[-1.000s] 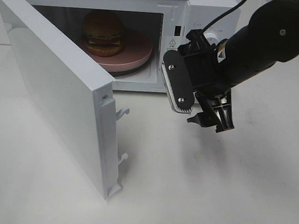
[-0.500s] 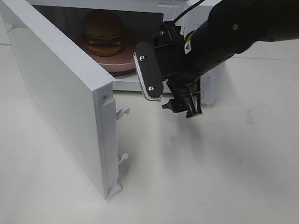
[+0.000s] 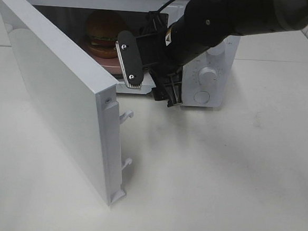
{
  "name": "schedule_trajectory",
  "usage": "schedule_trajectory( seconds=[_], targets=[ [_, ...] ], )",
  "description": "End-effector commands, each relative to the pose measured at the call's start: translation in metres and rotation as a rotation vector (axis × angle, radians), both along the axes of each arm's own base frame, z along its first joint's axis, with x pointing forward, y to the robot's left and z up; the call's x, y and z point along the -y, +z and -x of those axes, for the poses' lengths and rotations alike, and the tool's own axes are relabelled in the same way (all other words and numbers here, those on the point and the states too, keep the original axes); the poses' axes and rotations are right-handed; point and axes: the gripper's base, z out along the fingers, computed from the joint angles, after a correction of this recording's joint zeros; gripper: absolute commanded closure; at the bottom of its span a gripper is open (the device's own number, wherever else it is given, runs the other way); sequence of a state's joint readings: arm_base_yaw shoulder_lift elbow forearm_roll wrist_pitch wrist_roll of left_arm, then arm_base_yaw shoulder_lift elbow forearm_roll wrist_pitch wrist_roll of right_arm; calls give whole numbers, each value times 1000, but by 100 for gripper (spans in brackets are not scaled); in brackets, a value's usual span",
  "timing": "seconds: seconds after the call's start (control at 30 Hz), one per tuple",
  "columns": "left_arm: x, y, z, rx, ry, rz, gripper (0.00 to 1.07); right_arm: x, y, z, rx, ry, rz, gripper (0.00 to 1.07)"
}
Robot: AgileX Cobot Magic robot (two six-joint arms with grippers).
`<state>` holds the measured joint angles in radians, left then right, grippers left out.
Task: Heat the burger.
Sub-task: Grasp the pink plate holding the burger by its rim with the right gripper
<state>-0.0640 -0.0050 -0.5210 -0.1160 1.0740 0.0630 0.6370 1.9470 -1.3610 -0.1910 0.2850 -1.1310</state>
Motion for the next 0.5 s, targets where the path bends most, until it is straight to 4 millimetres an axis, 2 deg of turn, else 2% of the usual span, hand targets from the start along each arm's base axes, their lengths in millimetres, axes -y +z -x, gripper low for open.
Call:
schedule_trajectory(
  seconds=[0.03,0.23,0.5],
  targets=[
    [1,-1,0,1,1,10,9,-10,-2,-7,3,-21,-27,20],
    [1,-1,0,1,1,10,9,-19,-9,-18,0,-37,-42,20],
    [1,-1,0,1,1,10,9,-35,-30,-41,-7,-74,-59,22]
  ],
)
